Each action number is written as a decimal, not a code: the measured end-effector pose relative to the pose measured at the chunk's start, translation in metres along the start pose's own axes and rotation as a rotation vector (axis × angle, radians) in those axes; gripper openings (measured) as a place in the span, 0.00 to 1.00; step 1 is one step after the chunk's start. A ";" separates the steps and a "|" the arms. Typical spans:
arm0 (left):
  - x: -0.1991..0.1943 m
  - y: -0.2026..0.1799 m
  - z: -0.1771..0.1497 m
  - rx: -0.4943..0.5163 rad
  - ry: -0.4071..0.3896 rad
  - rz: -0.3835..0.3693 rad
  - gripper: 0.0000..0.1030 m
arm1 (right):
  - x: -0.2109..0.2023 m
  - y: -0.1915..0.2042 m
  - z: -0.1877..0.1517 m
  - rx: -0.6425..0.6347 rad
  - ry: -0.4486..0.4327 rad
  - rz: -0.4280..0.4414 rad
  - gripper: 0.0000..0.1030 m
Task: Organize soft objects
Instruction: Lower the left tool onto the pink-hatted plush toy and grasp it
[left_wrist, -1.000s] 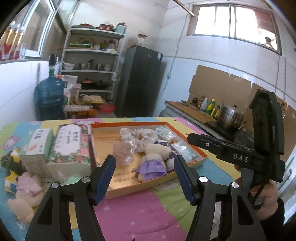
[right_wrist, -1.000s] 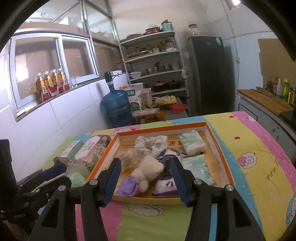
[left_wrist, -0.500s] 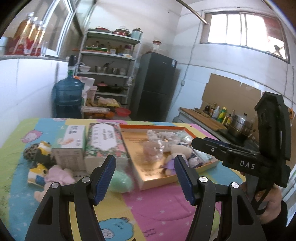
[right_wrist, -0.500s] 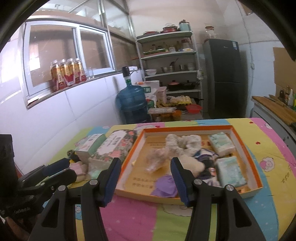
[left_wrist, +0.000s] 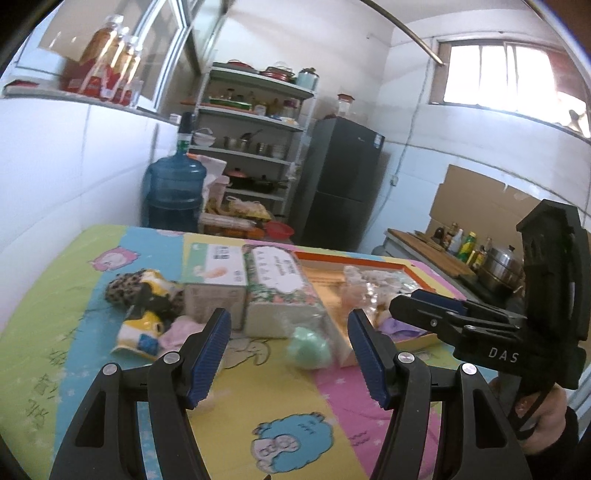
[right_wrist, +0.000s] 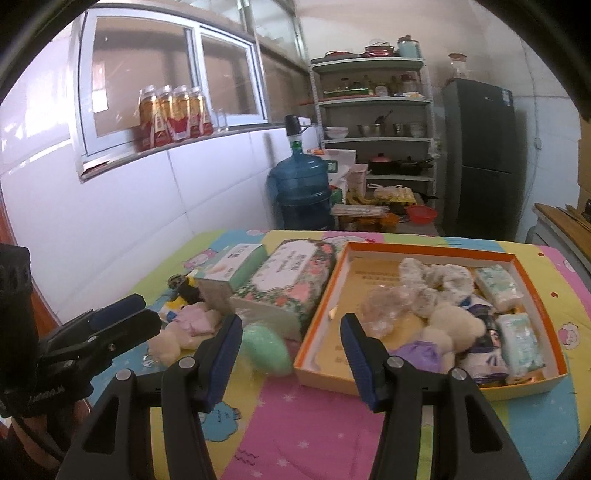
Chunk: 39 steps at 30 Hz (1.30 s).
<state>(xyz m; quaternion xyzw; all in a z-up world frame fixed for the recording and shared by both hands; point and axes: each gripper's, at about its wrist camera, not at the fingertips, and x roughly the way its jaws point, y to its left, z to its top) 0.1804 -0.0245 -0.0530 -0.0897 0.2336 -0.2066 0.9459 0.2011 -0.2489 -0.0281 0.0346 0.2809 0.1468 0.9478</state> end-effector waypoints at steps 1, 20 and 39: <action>-0.002 0.005 -0.001 -0.003 -0.001 0.009 0.65 | 0.001 0.003 -0.001 -0.004 0.003 0.004 0.54; 0.004 0.055 -0.020 -0.063 0.078 0.075 0.65 | 0.033 0.027 -0.010 -0.023 0.068 0.061 0.54; 0.048 0.073 -0.035 -0.090 0.229 0.137 0.65 | 0.045 0.022 -0.010 -0.005 0.086 0.072 0.54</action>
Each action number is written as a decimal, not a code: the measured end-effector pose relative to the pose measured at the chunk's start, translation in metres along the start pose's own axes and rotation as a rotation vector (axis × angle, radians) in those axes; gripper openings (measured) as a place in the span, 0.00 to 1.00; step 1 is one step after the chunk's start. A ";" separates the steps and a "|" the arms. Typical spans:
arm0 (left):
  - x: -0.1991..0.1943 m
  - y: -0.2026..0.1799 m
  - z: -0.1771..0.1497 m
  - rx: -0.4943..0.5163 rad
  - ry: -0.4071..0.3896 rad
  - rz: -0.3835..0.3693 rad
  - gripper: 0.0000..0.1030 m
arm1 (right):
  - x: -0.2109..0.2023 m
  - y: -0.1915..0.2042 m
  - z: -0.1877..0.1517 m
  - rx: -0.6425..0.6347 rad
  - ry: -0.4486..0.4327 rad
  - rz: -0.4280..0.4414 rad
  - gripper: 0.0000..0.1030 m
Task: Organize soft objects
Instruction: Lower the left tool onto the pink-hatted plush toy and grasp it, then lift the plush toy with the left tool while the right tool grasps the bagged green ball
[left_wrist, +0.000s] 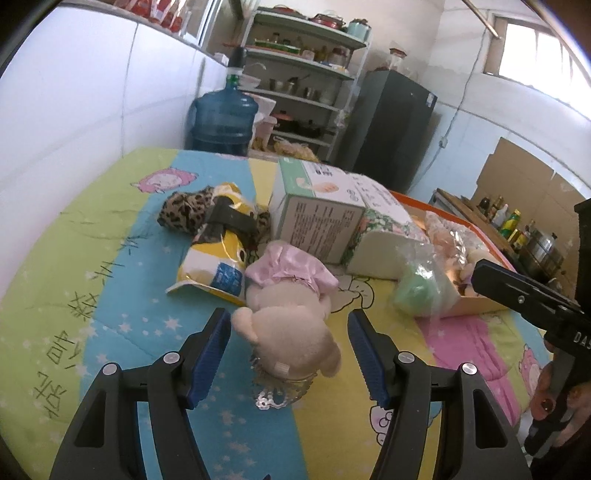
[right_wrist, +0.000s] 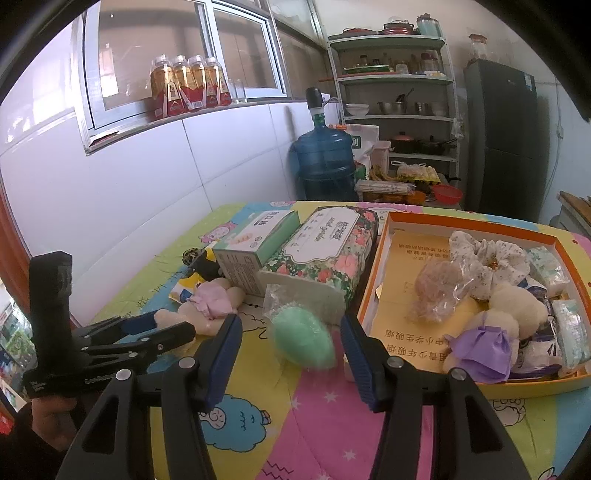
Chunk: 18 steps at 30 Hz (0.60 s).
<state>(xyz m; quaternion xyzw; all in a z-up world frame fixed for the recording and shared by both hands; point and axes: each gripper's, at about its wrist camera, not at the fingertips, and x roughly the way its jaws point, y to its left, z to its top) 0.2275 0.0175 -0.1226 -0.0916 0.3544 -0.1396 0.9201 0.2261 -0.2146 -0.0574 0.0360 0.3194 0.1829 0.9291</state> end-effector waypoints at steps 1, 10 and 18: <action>0.002 0.000 0.001 0.001 0.005 -0.002 0.65 | 0.000 -0.001 0.000 0.001 0.000 0.000 0.54; 0.016 0.006 0.001 -0.031 0.028 -0.014 0.48 | 0.003 -0.003 -0.003 0.000 0.012 0.022 0.54; 0.010 0.010 -0.002 -0.037 -0.006 -0.058 0.39 | 0.009 0.001 -0.005 -0.005 0.031 0.058 0.54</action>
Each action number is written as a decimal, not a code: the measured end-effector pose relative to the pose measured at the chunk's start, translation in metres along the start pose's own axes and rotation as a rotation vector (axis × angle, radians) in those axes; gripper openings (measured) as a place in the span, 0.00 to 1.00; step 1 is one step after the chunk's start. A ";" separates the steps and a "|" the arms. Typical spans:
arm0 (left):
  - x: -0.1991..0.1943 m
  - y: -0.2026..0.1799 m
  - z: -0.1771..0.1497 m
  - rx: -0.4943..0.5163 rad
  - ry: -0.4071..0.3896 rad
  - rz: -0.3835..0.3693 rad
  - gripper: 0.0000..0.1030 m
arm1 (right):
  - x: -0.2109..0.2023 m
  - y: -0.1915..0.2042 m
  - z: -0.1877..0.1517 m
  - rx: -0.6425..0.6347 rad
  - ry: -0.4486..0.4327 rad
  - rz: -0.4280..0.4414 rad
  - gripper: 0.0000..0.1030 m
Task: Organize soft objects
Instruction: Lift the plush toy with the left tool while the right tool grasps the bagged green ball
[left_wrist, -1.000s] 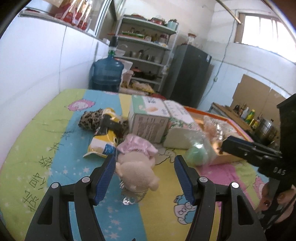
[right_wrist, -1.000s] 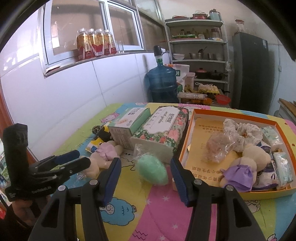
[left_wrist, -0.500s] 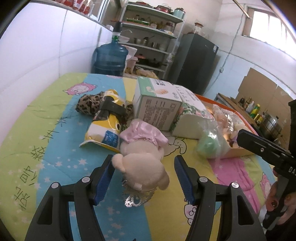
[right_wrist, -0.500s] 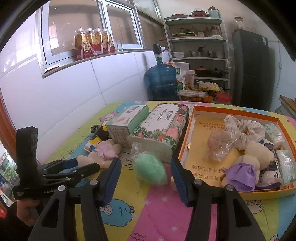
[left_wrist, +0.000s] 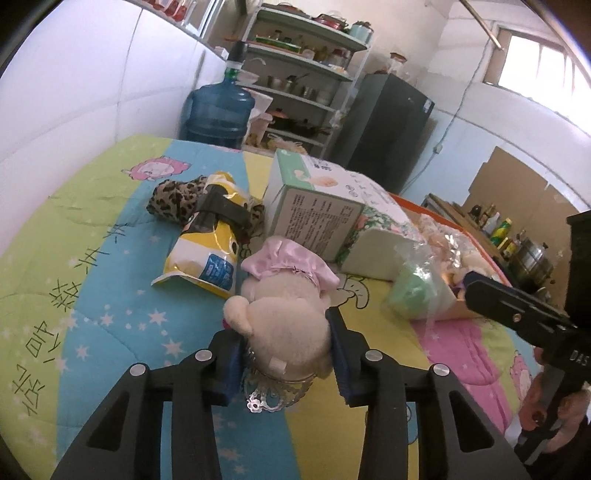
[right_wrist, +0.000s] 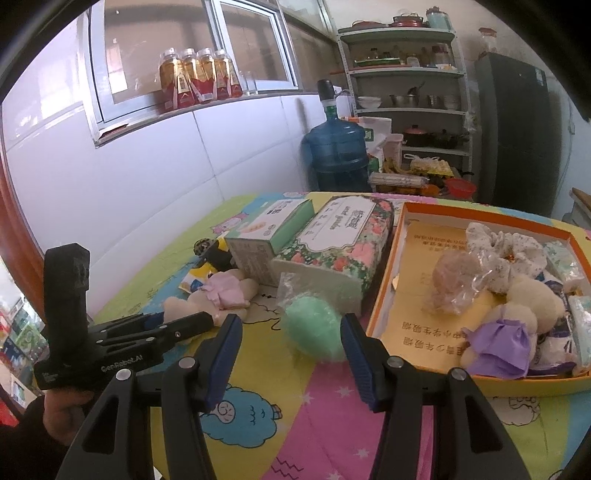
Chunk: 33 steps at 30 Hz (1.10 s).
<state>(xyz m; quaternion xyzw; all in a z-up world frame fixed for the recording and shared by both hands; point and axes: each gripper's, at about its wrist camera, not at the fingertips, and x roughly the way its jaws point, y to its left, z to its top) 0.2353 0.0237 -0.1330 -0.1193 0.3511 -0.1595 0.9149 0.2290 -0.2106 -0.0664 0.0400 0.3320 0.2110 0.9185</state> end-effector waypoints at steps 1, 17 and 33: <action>-0.002 -0.001 0.000 0.005 -0.008 -0.006 0.39 | 0.001 0.000 0.000 0.002 0.004 0.002 0.54; -0.046 0.002 0.004 0.017 -0.156 -0.013 0.39 | 0.026 0.000 0.009 -0.050 0.068 -0.032 0.54; -0.039 0.009 0.005 -0.007 -0.143 -0.028 0.39 | 0.059 0.012 0.008 -0.169 0.139 -0.173 0.59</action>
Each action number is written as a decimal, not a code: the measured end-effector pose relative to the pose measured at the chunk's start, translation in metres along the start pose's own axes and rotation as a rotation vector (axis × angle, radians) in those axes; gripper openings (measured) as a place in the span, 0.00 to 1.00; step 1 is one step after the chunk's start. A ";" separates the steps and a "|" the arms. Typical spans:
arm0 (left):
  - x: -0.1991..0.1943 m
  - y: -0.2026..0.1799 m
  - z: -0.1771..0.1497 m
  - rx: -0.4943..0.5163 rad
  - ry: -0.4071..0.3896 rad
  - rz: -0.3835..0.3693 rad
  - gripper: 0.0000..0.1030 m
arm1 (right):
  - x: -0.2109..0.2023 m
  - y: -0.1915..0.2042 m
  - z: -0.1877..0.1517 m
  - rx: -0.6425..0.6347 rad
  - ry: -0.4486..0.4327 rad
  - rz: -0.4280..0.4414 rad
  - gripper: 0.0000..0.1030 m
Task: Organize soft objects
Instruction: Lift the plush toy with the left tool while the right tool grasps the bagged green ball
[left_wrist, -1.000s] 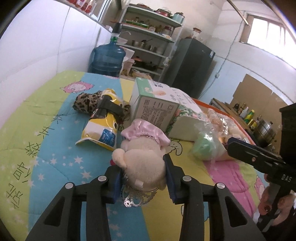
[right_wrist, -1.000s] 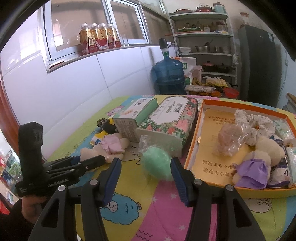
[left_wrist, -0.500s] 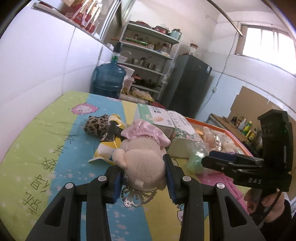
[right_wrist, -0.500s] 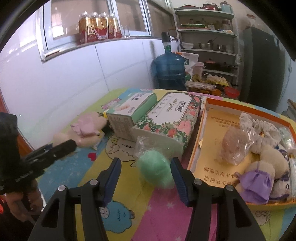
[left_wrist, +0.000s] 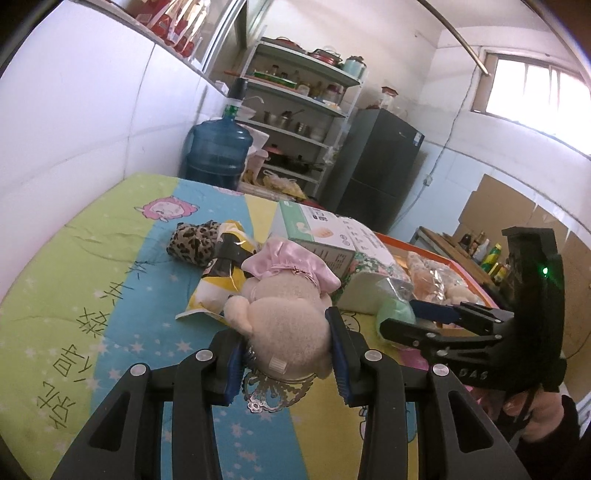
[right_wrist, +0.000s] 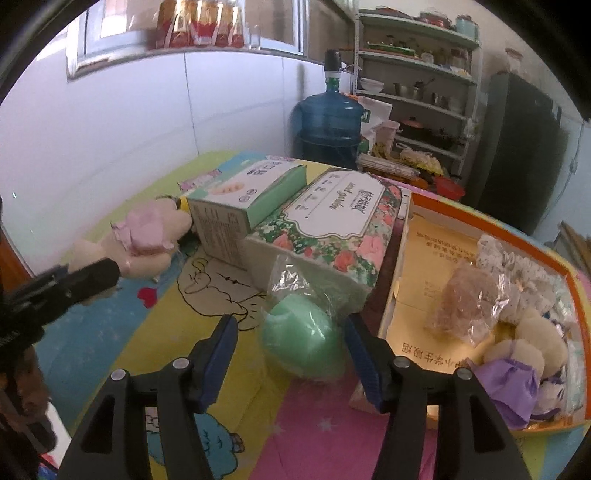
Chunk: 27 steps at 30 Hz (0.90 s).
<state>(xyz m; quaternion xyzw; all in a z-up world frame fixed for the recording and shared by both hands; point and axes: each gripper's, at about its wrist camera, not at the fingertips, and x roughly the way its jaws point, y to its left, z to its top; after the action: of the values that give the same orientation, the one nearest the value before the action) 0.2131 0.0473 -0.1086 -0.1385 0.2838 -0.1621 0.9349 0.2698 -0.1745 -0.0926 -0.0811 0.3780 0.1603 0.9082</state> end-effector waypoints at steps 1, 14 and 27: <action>0.001 0.001 0.000 -0.002 0.001 -0.001 0.39 | 0.002 0.003 0.001 -0.020 0.006 -0.019 0.59; 0.002 0.001 -0.002 -0.010 -0.001 -0.006 0.39 | 0.004 0.003 0.000 0.018 0.000 0.007 0.45; -0.012 -0.009 0.002 0.019 -0.036 -0.013 0.39 | -0.031 -0.002 -0.003 0.062 -0.079 0.082 0.45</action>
<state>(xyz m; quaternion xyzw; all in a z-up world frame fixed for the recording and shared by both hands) 0.2024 0.0441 -0.0982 -0.1341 0.2644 -0.1682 0.9401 0.2484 -0.1847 -0.0725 -0.0308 0.3495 0.1887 0.9172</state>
